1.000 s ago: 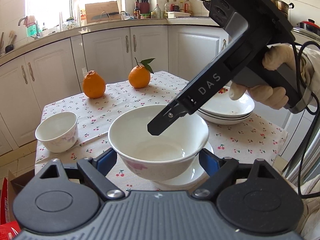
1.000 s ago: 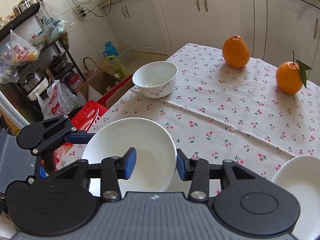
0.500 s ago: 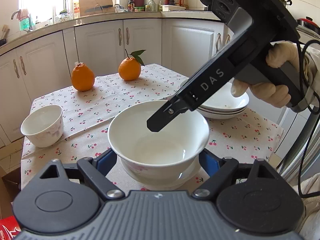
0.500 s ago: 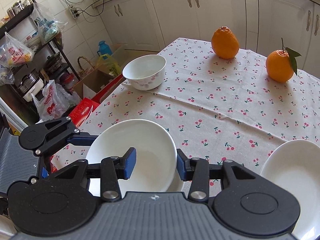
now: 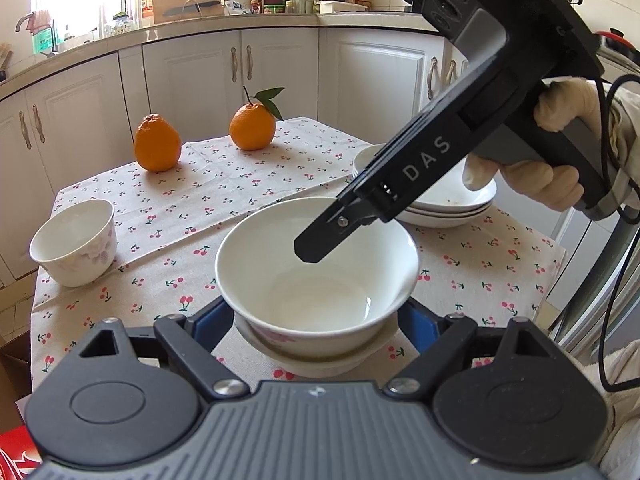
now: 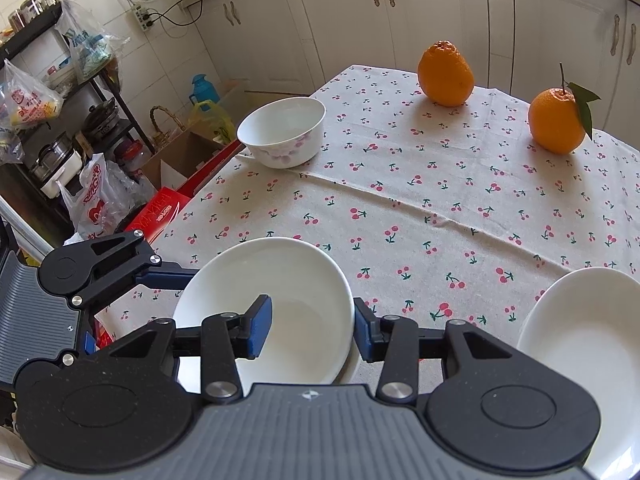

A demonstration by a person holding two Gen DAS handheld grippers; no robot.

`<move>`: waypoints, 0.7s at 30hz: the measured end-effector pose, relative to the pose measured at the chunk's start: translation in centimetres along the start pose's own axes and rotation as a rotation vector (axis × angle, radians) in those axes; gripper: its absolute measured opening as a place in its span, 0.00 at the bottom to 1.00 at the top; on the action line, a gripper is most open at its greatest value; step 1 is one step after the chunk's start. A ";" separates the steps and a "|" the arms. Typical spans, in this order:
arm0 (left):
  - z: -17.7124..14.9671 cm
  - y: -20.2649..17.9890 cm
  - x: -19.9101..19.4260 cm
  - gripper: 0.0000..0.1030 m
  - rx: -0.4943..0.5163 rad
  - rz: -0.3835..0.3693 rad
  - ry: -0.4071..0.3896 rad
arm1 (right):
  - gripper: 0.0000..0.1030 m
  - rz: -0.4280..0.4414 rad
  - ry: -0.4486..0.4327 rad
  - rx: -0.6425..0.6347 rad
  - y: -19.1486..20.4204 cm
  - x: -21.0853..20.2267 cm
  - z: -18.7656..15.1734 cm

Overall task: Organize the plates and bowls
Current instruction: 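Lower the held bowl into the placed bowl, then open the right gripper and release the nested bowl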

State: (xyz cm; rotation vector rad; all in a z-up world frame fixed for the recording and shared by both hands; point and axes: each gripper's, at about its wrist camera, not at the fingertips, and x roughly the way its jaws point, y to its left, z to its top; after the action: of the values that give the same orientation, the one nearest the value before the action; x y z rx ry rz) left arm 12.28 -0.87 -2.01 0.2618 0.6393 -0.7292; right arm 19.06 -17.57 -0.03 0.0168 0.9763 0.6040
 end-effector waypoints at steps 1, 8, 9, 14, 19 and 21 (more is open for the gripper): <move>0.0 0.0 0.0 0.86 0.000 -0.001 0.001 | 0.47 -0.002 0.001 -0.003 0.0 0.0 0.0; -0.1 0.0 0.1 0.86 0.007 -0.003 0.002 | 0.51 0.000 -0.002 -0.007 0.0 0.1 -0.1; -0.1 0.0 0.1 0.87 0.010 -0.005 0.002 | 0.54 -0.002 -0.005 -0.010 0.1 0.1 -0.1; -0.3 0.0 0.2 0.96 0.026 -0.012 0.009 | 0.79 -0.001 -0.036 -0.032 0.5 -0.2 -0.1; -0.9 -0.1 -0.5 0.96 0.048 -0.014 0.019 | 0.97 -0.038 -0.071 -0.082 1.4 -0.7 -0.1; -1.2 0.0 -0.9 0.97 0.044 -0.009 0.020 | 0.98 -0.048 -0.074 -0.105 1.8 -0.7 -0.2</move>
State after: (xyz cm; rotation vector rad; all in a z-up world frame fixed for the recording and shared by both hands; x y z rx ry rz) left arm 11.20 0.15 -2.38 0.3076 0.6444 -0.7510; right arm 17.75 -16.48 0.88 -0.0766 0.8699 0.6062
